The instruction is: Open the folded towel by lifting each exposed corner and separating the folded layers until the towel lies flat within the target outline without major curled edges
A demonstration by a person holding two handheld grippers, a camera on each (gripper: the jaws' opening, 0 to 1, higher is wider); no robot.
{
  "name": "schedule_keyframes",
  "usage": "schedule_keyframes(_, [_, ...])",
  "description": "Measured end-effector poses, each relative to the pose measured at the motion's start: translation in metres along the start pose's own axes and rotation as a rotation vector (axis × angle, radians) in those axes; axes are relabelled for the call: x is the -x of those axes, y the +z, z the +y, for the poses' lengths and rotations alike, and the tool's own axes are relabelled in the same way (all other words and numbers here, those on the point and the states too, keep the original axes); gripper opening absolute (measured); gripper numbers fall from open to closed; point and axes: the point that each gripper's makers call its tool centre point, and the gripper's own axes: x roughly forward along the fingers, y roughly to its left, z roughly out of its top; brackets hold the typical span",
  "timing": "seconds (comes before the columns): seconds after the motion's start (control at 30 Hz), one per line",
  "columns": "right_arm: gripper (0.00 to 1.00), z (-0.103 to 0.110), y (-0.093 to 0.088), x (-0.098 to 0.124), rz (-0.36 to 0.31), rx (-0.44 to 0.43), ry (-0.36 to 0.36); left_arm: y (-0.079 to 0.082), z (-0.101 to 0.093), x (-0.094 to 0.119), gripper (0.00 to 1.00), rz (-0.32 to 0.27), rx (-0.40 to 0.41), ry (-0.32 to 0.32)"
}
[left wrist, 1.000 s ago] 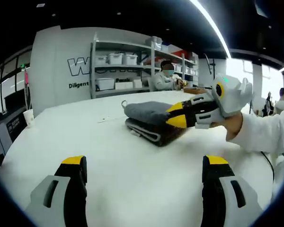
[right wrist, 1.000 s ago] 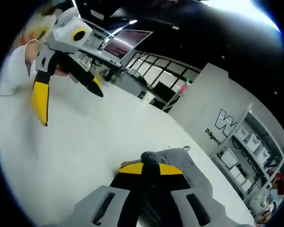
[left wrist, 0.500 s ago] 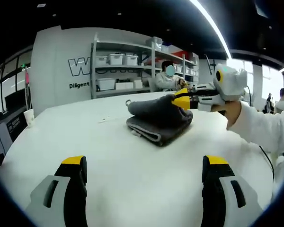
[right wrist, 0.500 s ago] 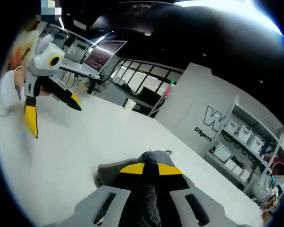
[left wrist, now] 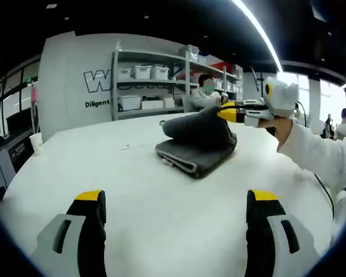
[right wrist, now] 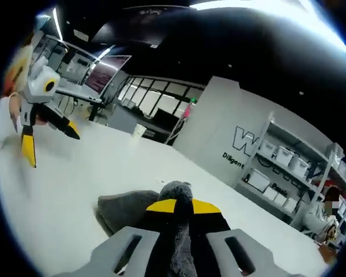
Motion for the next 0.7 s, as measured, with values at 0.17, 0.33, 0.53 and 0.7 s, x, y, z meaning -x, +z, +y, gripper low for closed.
schedule_keyframes(0.17, [0.01,-0.019,-0.004,0.010,-0.008,-0.039,-0.051,-0.001,-0.003,0.000,1.00,0.000,0.001,-0.002])
schedule_keyframes(0.33, [0.01,-0.038,-0.011,0.018,-0.007,-0.070,-0.097,-0.001,0.000,0.000,1.00,0.003,0.003,0.000])
schedule_keyframes(0.53, [0.01,-0.056,-0.019,0.026,-0.007,-0.102,-0.148,0.000,0.013,-0.003,1.00,0.005,0.003,0.002])
schedule_keyframes(0.7, [0.01,-0.073,-0.030,0.034,0.013,-0.101,-0.193,0.000,0.015,-0.004,1.00,0.009,0.005,0.004])
